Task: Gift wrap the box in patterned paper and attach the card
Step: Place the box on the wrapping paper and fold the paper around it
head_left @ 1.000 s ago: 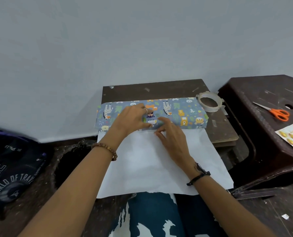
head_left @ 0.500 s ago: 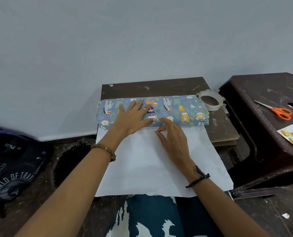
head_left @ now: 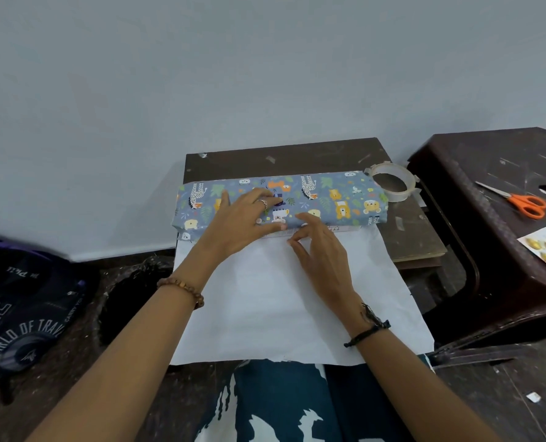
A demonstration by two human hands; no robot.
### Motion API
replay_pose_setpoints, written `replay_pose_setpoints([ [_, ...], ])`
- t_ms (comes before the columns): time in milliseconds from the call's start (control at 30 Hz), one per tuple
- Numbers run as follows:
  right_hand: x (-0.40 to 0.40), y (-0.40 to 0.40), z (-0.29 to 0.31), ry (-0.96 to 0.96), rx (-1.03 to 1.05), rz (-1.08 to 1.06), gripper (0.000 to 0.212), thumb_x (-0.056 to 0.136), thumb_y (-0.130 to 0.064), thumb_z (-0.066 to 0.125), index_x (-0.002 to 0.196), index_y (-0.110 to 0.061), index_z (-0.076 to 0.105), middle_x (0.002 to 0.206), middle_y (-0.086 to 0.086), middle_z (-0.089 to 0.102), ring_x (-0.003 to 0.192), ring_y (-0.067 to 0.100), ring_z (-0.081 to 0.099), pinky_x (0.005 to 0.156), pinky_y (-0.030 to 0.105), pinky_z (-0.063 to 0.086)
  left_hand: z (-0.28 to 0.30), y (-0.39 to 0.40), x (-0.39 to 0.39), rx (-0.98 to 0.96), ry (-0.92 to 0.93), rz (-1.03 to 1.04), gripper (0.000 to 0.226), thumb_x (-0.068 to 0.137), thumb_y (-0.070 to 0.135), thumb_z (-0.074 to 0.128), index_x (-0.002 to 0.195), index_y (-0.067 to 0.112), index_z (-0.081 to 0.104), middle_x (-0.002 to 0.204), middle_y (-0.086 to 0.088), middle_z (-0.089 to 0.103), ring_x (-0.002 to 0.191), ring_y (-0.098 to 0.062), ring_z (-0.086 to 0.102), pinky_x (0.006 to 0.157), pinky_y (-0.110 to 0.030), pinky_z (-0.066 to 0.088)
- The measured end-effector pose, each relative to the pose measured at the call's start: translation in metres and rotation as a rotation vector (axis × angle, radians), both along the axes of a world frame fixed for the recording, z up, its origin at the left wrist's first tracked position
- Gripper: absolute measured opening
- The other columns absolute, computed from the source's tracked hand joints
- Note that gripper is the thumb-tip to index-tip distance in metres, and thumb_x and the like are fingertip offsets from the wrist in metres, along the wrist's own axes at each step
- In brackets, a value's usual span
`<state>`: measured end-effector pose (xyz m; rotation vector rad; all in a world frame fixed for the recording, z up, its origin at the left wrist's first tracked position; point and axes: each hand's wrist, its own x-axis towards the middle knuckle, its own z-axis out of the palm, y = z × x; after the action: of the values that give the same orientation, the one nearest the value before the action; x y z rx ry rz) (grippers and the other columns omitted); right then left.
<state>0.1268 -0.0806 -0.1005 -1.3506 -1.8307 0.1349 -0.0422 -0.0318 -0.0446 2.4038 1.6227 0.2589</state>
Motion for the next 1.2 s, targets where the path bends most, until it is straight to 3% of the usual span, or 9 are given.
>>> replay_pose_setpoints([
  [433, 0.003, 0.002, 0.000, 0.019, 0.099, 0.014, 0.053, 0.078, -0.009, 0.073, 0.118, -0.021, 0.041, 0.085, 0.000, 0.069, 0.093, 0.013, 0.050, 0.083, 0.022, 0.039, -0.008, -0.001, -0.012, 0.041, 0.164, -0.097, 0.064, 0.091, 0.034, 0.055, 0.146, 0.033, 0.021, 0.154, 0.007, 0.021, 0.143, -0.014, 0.015, 0.110, -0.060, 0.000],
  [533, 0.003, 0.001, 0.001, 0.016, 0.133, 0.023, 0.052, 0.078, -0.010, 0.073, 0.118, -0.019, 0.042, 0.085, 0.001, 0.069, 0.095, 0.014, 0.051, 0.085, 0.022, 0.039, -0.007, -0.004, -0.013, 0.055, 0.209, -0.094, 0.066, 0.091, 0.039, 0.054, 0.146, 0.034, 0.018, 0.155, 0.008, 0.017, 0.144, -0.013, 0.010, 0.110, -0.059, -0.004],
  [667, 0.001, 0.000, 0.001, 0.015, 0.137, 0.040, 0.042, 0.079, -0.010, 0.069, 0.115, -0.014, 0.048, 0.087, 0.002, 0.069, 0.096, 0.014, 0.053, 0.086, 0.023, 0.040, -0.009, -0.001, -0.015, 0.009, 0.140, -0.074, 0.068, 0.088, 0.046, 0.053, 0.145, 0.038, 0.017, 0.156, 0.008, 0.014, 0.144, -0.014, 0.012, 0.110, -0.061, -0.002],
  [767, 0.001, 0.000, 0.002, 0.011, 0.128, 0.035, 0.030, 0.079, -0.012, 0.067, 0.106, -0.006, 0.059, 0.092, 0.005, 0.068, 0.095, 0.015, 0.055, 0.085, 0.026, 0.044, -0.007, 0.000, -0.014, -0.006, 0.100, -0.049, 0.066, 0.085, 0.060, 0.038, 0.145, 0.039, 0.019, 0.156, 0.009, 0.014, 0.145, -0.014, 0.010, 0.110, -0.060, -0.005],
  [900, 0.002, 0.002, 0.003, 0.013, 0.102, 0.063, 0.042, 0.079, -0.010, 0.068, 0.116, -0.014, 0.047, 0.088, 0.003, 0.068, 0.096, 0.014, 0.053, 0.086, 0.023, 0.040, -0.010, -0.003, -0.011, 0.016, 0.079, -0.026, 0.055, 0.092, 0.052, 0.032, 0.144, 0.039, 0.019, 0.156, 0.009, 0.015, 0.145, -0.013, 0.008, 0.111, -0.058, -0.006],
  [1200, -0.003, 0.014, 0.007, -0.162, 0.233, 0.012, 0.051, 0.075, -0.012, 0.072, 0.116, -0.017, 0.043, 0.080, 0.000, 0.068, 0.086, 0.018, 0.056, 0.082, 0.025, 0.038, -0.010, -0.001, -0.011, 0.035, 0.155, -0.030, 0.054, 0.094, 0.048, 0.035, 0.145, 0.039, 0.017, 0.156, 0.010, 0.013, 0.145, -0.012, 0.008, 0.110, -0.059, -0.001],
])
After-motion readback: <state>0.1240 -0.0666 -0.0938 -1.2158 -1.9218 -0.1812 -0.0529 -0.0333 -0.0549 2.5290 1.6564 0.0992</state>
